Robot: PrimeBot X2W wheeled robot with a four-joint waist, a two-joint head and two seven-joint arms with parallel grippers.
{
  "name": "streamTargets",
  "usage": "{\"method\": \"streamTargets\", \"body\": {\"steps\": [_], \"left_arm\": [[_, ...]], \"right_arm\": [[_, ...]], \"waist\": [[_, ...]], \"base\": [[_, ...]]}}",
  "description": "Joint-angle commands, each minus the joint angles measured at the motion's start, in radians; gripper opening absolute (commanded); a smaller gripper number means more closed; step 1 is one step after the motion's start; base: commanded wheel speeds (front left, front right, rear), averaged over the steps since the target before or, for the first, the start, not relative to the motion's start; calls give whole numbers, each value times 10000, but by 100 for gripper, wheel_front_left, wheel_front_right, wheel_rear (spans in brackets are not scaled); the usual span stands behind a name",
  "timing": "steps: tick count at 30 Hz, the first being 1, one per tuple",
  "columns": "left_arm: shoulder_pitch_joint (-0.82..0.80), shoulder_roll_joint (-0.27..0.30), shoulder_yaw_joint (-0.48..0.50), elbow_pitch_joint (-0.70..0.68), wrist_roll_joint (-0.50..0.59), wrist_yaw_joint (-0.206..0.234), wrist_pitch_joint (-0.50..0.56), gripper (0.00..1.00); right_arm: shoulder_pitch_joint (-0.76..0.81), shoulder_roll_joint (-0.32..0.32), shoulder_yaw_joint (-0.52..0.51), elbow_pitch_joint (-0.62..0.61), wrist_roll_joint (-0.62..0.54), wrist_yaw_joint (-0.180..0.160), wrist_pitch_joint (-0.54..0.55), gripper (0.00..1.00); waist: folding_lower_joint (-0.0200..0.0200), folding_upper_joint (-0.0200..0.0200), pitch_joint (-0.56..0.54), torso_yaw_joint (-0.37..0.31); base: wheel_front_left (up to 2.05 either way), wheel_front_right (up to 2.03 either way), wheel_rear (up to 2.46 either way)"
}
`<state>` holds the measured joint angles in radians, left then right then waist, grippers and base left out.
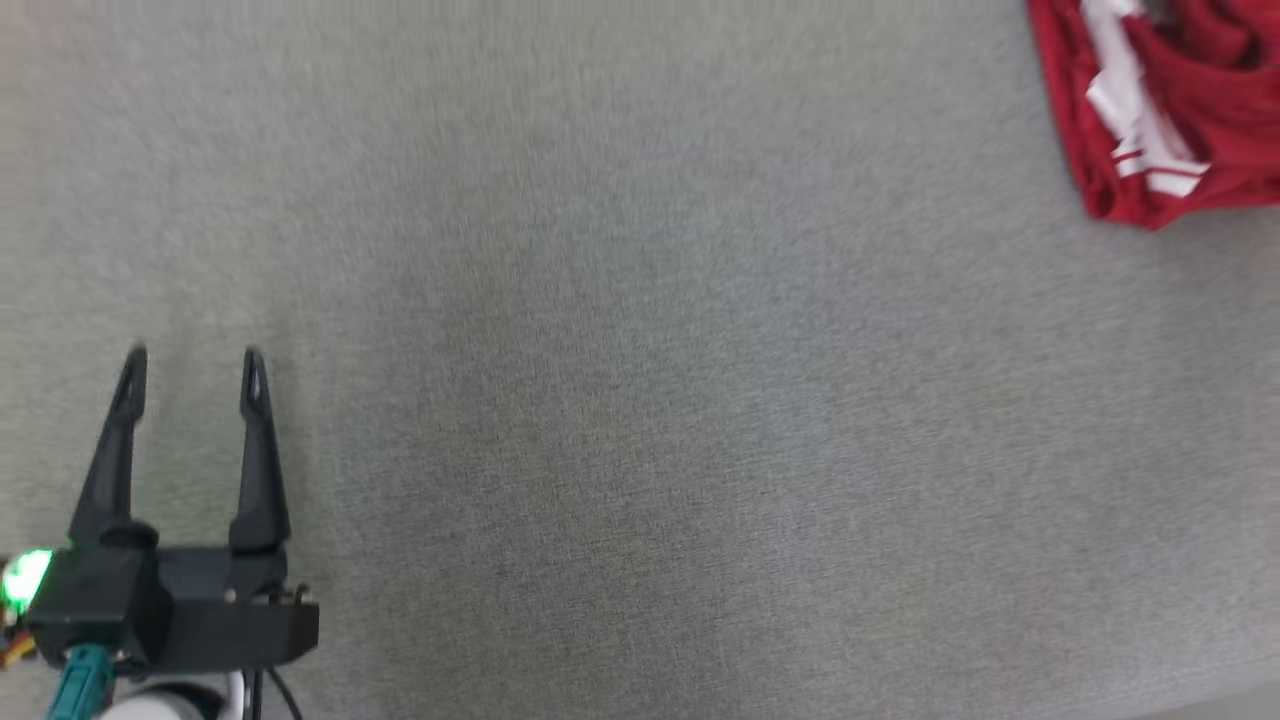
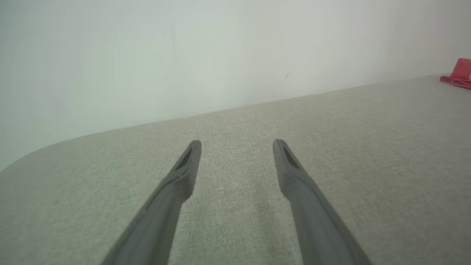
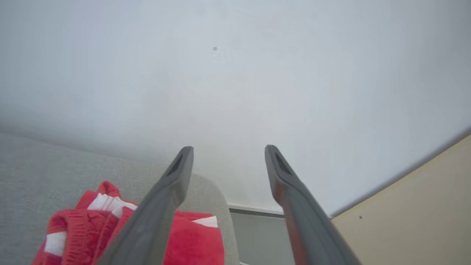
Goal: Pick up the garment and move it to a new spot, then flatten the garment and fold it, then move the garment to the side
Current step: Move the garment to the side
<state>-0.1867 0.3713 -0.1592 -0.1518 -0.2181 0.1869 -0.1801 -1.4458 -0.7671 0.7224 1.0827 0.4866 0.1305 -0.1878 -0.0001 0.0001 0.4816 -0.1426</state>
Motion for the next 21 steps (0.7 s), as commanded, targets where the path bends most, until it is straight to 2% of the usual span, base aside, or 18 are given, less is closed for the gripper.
{"method": "streamTargets", "body": {"steps": [1, 8, 15, 21], "left_arm": [[275, -59, 87, 106, -106, 72, -86, 100], [1079, -213, 249, 664, -538, 162, -330, 100], [1790, -352, 283, 1058, -678, 253, -484, 100], [2225, -403, 222, 1356, -770, 300, -531, 100]], "right_arm": [[260, 130, -90, -101, 105, -2, -193, 100], [1430, 814, -1086, -925, 183, -2, -763, 100], [4038, 1468, -3299, -2737, -397, -2, -772, 100], [6823, 2400, -5293, -4412, -1399, -2, -775, 100]], "waist": [[1, -1, -953, -14], [1, -1, -2261, 237], [1, -1, -3519, 650], [1, -1, -4325, 978]], "base": [[0, 0, 0], [0, 0, 0], [0, 0, 0], [0, 0, 0]]}}
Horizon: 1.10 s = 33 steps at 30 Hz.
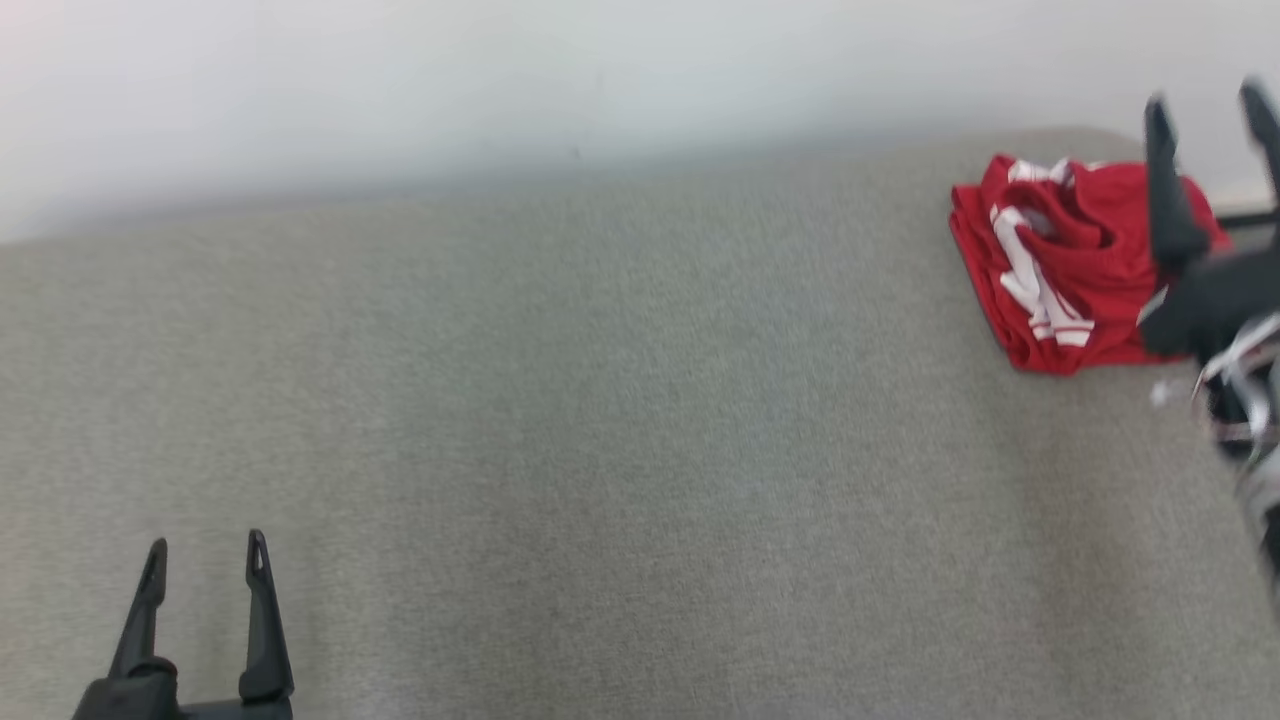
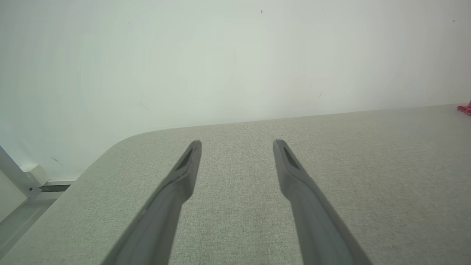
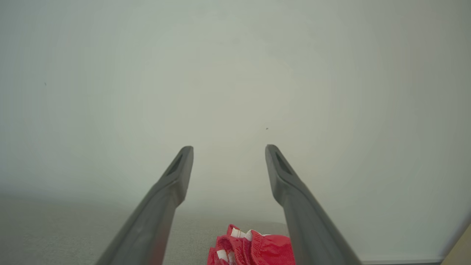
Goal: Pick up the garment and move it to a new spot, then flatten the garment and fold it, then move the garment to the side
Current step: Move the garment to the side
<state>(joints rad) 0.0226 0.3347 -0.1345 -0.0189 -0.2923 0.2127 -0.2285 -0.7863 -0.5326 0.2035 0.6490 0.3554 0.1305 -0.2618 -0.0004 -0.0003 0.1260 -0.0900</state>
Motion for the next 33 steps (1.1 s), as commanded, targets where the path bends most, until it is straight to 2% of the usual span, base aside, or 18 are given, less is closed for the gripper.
{"method": "streamTargets", "body": {"steps": [1, 11, 18, 23, 28, 33], "left_arm": [[206, -33, -36, 52, -25, 57, -43, 100], [536, -215, -211, 238, -138, 138, -63, 100], [653, -203, -82, 373, -308, 177, -103, 100], [904, -120, 166, 398, -352, 299, -192, 100], [1040, 89, -82, 418, -40, 191, -125, 100], [1017, 195, -305, 163, 212, 316, 235, 100]], "right_arm": [[695, 221, -363, -351, -290, -2, -33, 100], [5050, 2069, -2538, -3809, -1547, -2, 824, 100], [6997, 2848, -3079, -5507, -1890, -2, 1461, 100], [7946, 3438, -3177, -6082, -1905, -2, 1526, 100], [8400, 3856, -3051, -6286, -2177, -2, 1538, 100], [8616, 4174, -2931, -6388, -2392, -2, 1753, 100]], "waist": [[4, 3, -869, 494], [4, 3, -1584, 888], [4, 3, -1762, 949], [4, 3, -1875, 959], [4, 3, -1928, 1041], [4, 3, -2014, 1209]], "base": [[0, 0, 0], [0, 0, 0], [0, 0, 0], [0, 0, 0], [0, 0, 0], [0, 0, 0]]}}
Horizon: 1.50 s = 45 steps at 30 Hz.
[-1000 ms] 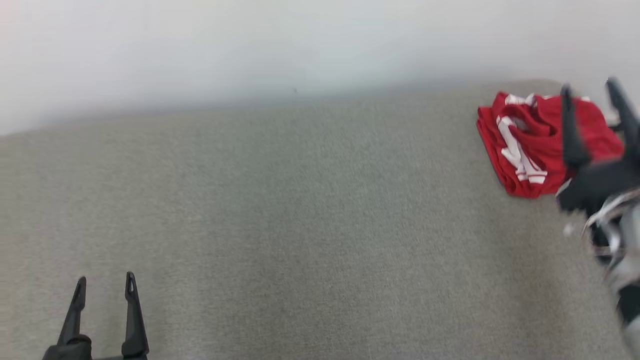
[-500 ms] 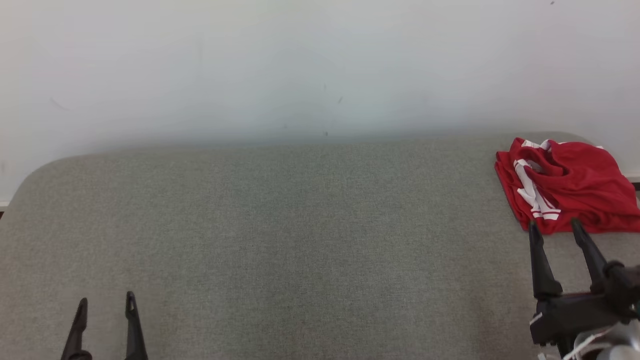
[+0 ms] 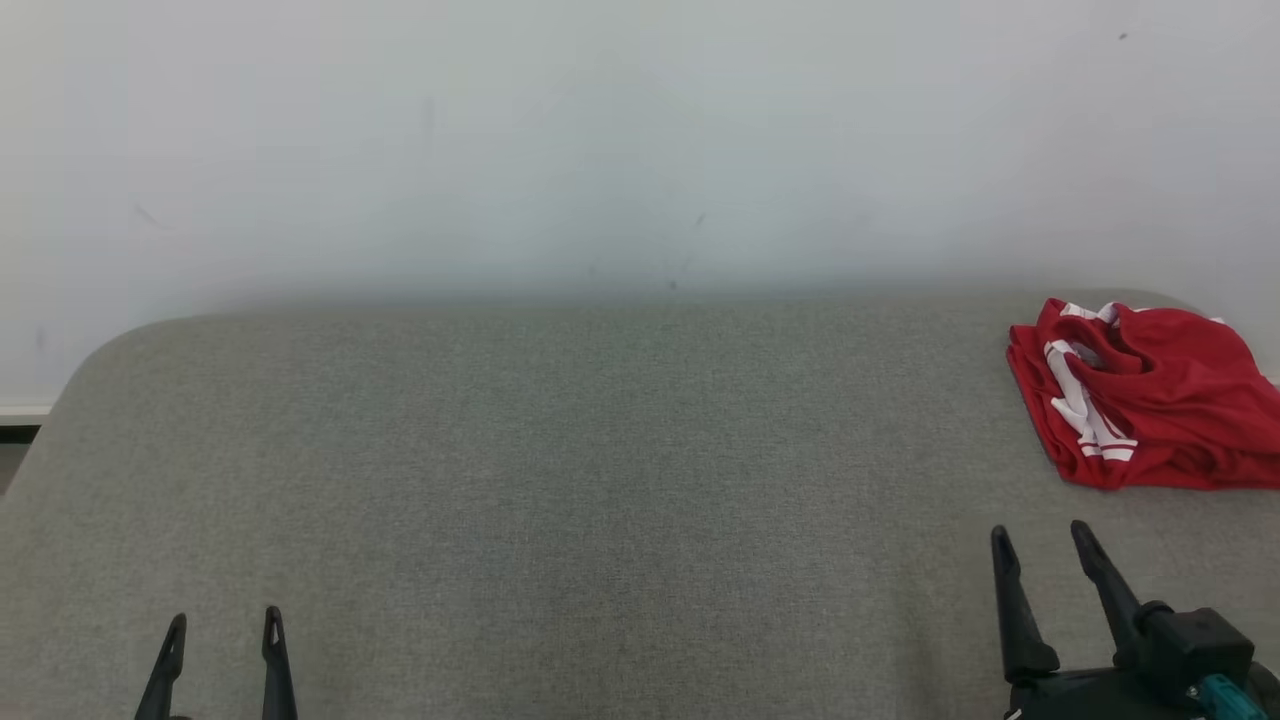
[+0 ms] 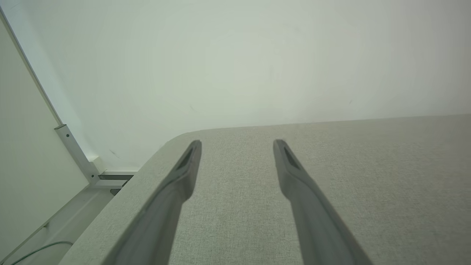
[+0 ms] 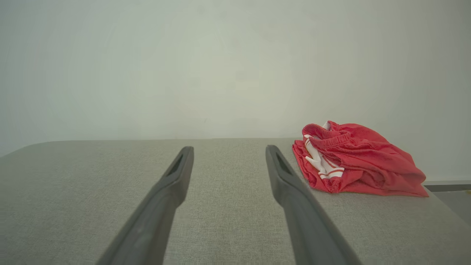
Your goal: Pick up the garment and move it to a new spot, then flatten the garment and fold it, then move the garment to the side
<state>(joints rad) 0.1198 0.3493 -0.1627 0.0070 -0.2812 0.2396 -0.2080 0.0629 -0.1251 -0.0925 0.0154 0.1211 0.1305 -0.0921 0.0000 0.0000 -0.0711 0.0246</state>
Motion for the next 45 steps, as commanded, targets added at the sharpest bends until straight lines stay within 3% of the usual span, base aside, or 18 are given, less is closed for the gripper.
{"method": "streamTargets", "body": {"steps": [1, 13, 45], "left_arm": [[35, 53, -38, -162, 103, 63, 69, 100], [-210, -15, -239, -261, -141, -174, 59, 100], [-222, 101, -307, -131, -500, -61, 146, 100]], "right_arm": [[157, 176, 59, -91, -108, -2, 110, 100], [335, 471, 373, -135, -380, -2, 418, 100], [470, 437, -9, -212, -404, -1, 596, 100]], "waist": [[0, 0, -57, 84], [0, 0, -79, 201], [0, 0, -46, -18]], "base": [[0, 0, 0], [0, 0, 0], [0, 0, 0]]}}
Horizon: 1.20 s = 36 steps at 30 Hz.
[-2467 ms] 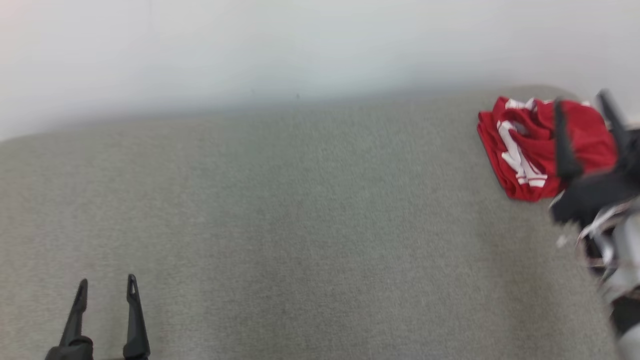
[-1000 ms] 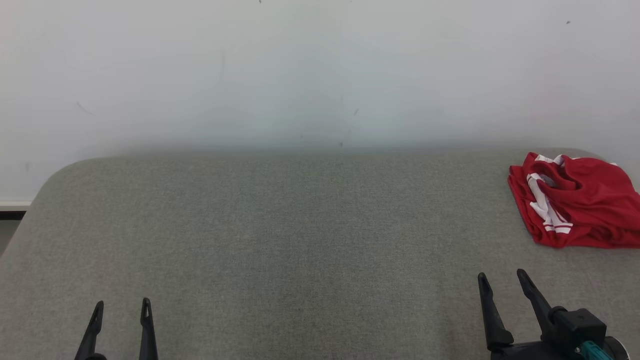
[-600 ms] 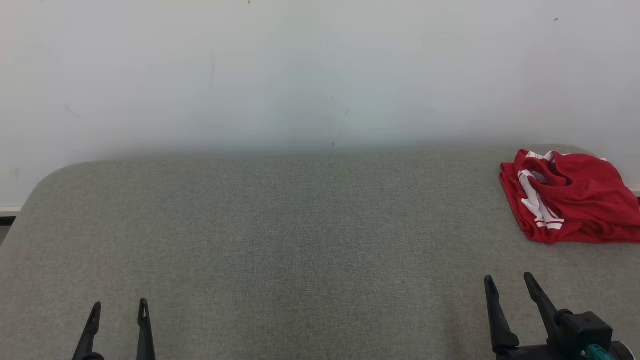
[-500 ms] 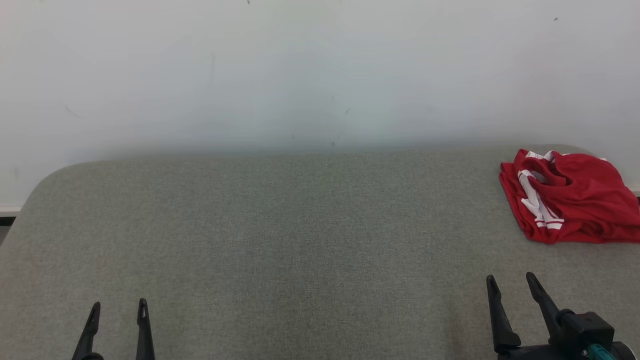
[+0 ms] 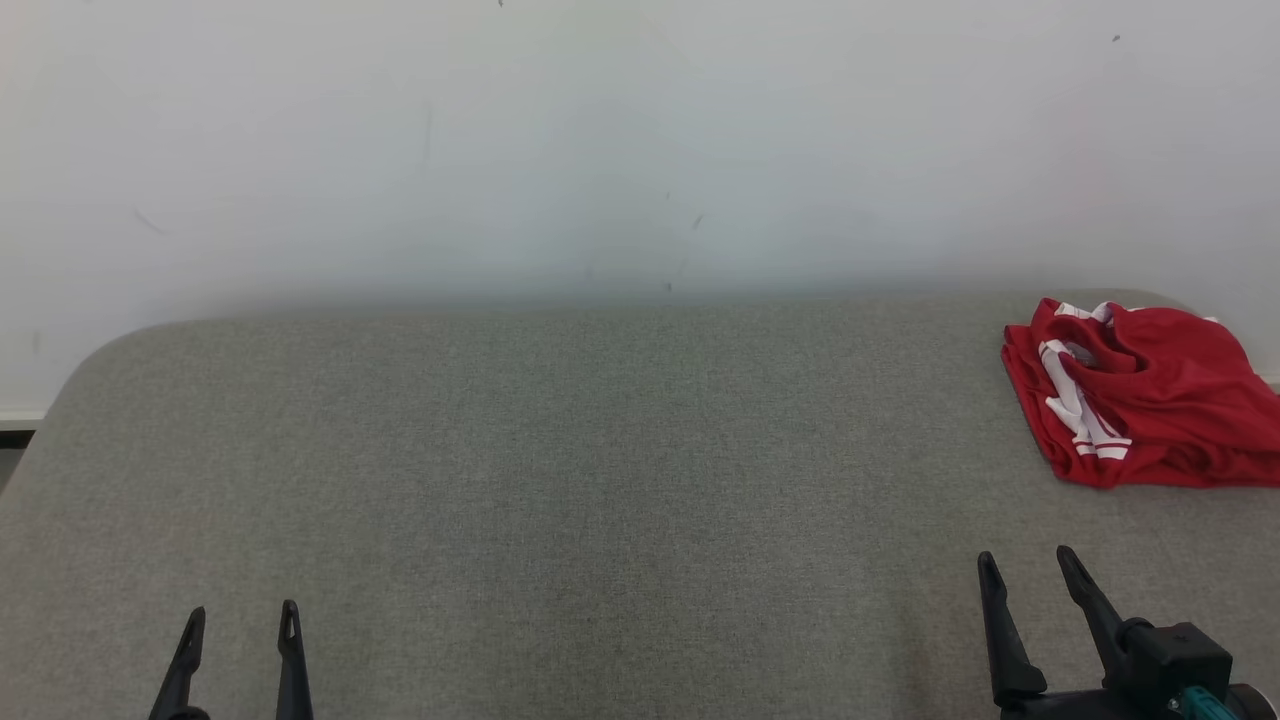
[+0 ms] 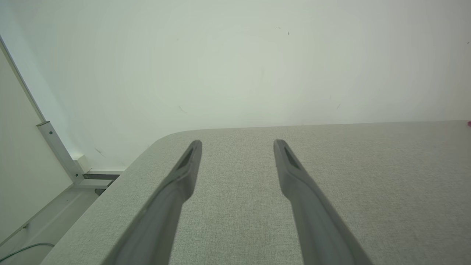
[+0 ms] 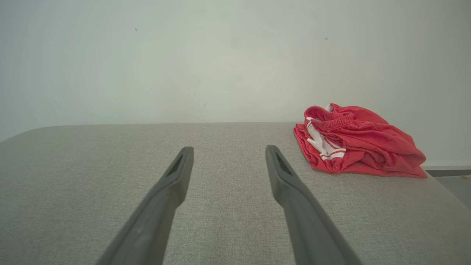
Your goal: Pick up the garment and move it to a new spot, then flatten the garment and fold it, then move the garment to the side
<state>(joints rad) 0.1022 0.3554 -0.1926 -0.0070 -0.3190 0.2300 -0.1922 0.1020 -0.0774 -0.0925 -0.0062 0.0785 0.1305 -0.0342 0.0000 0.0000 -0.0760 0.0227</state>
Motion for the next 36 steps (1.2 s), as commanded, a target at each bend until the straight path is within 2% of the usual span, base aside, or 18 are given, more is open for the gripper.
{"method": "streamTargets", "body": {"steps": [1, 2, 3, 6, 21, 36], "left_arm": [[-39, 52, -15, 0, -113, 48, 4, 100], [-39, 74, -32, 0, -68, 68, 26, 100], [3, 17, -34, 8, -1, 34, 15, 0], [121, -150, -100, 241, -24, 22, 19, 0], [-315, -649, 438, 657, -2673, -679, 541, 0], [-708, -1060, 881, 1084, -4752, -1271, 974, 0]], "right_arm": [[86, -43, -21, -4, 29, -1, 19, 100], [90, -47, -26, -15, 35, -2, 22, 100], [8, -11, -10, 13, 1, 0, -1, 0], [62, 43, -9, 321, 30, 0, 9, 0], [-405, 87, -79, 762, 3063, 0, 329, 0], [-741, 124, -88, 1077, 5469, 1, 535, 0]], "waist": [[0, 0, 11, 4], [0, 0, 17, 8], [0, 0, 18, 9], [1, 0, 21, 10], [1, 0, 114, -19], [1, 0, 199, -45]], "base": [[0, 0, 0], [0, 0, 0], [0, 0, 0], [0, 0, 0], [0, 0, 0], [0, 0, 0]]}}
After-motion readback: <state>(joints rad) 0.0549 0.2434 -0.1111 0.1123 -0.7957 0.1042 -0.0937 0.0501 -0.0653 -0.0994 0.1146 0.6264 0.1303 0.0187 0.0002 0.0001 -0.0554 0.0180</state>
